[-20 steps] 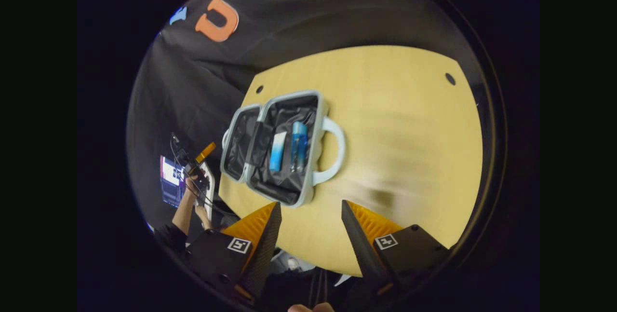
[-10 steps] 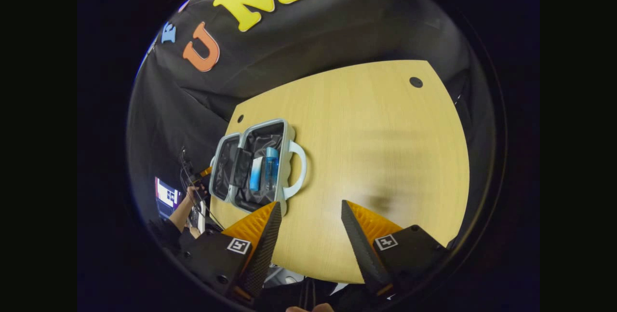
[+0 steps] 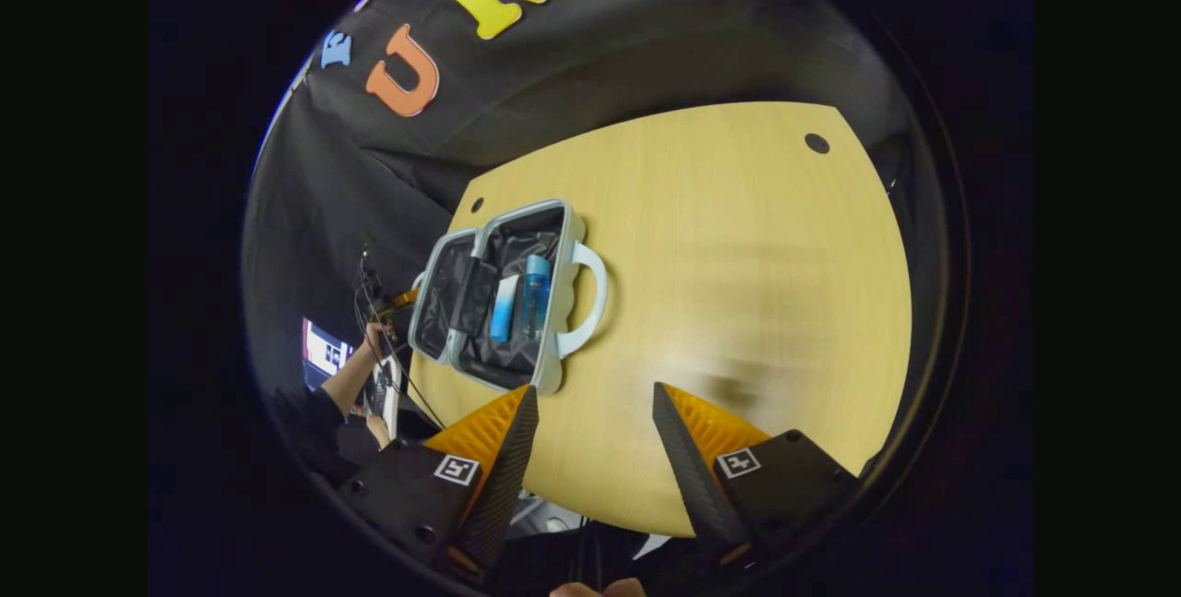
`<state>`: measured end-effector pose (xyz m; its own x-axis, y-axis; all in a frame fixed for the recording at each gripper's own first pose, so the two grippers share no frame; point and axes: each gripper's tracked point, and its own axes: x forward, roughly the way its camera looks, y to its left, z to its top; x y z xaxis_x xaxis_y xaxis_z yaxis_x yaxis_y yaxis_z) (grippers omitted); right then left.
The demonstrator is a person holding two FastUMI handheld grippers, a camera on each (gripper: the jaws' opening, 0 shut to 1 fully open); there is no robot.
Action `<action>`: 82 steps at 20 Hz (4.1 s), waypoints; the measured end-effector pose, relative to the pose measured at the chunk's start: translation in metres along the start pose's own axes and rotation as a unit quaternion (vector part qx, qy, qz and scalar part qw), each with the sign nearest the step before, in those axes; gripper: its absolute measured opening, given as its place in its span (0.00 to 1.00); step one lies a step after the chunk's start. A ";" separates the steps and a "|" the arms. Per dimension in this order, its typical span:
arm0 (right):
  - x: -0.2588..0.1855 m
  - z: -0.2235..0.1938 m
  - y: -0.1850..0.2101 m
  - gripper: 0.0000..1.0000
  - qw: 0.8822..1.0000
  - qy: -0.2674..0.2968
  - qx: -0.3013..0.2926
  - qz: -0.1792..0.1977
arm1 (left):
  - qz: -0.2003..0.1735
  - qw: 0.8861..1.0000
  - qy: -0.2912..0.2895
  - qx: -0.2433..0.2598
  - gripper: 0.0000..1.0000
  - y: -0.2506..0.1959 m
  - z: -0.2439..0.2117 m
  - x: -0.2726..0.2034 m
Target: First open the suitcase, pack the skin care products into it, and then close the suitcase.
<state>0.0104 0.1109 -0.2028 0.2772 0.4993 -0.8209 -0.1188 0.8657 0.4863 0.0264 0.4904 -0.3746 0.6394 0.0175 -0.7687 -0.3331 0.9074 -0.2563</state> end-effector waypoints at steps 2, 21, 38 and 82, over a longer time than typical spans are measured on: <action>0.000 0.004 -0.004 0.76 1.000 -0.012 0.011 0.007 | 0.001 1.000 -0.012 0.001 0.13 -0.003 0.014 -0.020; -0.037 -0.015 -0.105 0.77 0.993 -0.097 -0.047 -0.050 | -0.034 0.981 -0.176 0.080 0.10 -0.316 0.079 -0.211; -0.120 -0.023 -0.191 0.78 0.969 -0.198 -0.042 -0.144 | -0.021 0.977 -0.178 0.118 0.10 -0.493 -0.037 -0.144; -0.160 0.040 -0.106 0.78 0.896 -0.359 -0.129 -0.226 | -0.076 0.932 -0.300 0.188 0.99 -0.580 -0.085 -0.178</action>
<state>0.0163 -0.0622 -0.1110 0.8837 0.0221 -0.4676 -0.0295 0.9995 -0.0086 0.0464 -0.0744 -0.1389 0.9692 0.0061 -0.2460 -0.0125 0.9996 -0.0247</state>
